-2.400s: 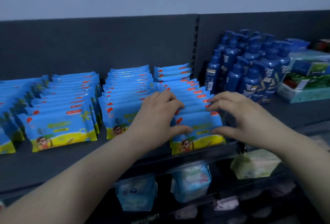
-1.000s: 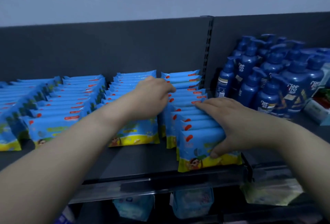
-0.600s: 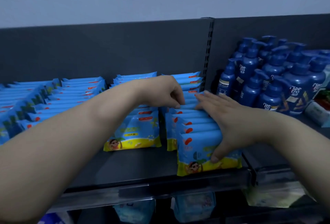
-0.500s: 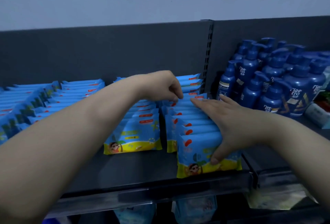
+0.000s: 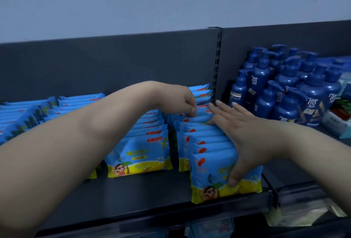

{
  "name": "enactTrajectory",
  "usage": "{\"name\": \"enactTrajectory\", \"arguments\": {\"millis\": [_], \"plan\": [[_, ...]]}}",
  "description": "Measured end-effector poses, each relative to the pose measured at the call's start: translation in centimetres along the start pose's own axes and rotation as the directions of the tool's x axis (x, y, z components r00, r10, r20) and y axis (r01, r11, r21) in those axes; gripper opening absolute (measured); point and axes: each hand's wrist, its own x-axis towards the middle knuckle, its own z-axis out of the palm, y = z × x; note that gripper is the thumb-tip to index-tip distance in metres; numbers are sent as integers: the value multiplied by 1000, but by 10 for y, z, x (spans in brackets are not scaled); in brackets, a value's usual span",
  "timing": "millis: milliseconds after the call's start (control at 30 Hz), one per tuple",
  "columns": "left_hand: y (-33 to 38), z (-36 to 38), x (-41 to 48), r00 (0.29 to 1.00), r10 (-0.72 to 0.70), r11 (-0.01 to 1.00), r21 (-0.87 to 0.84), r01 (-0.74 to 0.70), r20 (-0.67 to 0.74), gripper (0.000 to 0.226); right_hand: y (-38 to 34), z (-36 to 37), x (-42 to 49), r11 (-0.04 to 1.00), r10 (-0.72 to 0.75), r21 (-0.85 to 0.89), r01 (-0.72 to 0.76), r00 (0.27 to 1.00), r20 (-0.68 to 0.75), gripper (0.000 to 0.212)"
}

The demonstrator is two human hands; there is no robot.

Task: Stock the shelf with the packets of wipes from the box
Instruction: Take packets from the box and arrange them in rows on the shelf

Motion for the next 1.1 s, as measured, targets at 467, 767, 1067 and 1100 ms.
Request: {"name": "enactTrajectory", "arguments": {"millis": [467, 767, 1067, 1100], "plan": [[4, 0, 14, 999, -7, 998, 64, 4, 44, 39, -4, -1, -3, 1000, 26, 2, -26, 1000, 15, 137], [-11, -3, 28, 999, 38, 983, 181, -36, -8, 27, 2, -4, 2, 999, -4, -43, 6, 998, 55, 134], [-25, 2, 56, 997, 72, 634, 773, -20, -34, 41, 7, 4, 5, 999, -25, -30, 25, 1000, 6, 137], [-24, 1, 57, 999, 37, 674, 739, -13, -17, 37, 7, 6, 6, 999, -31, -26, 31, 1000, -3, 137]]}}
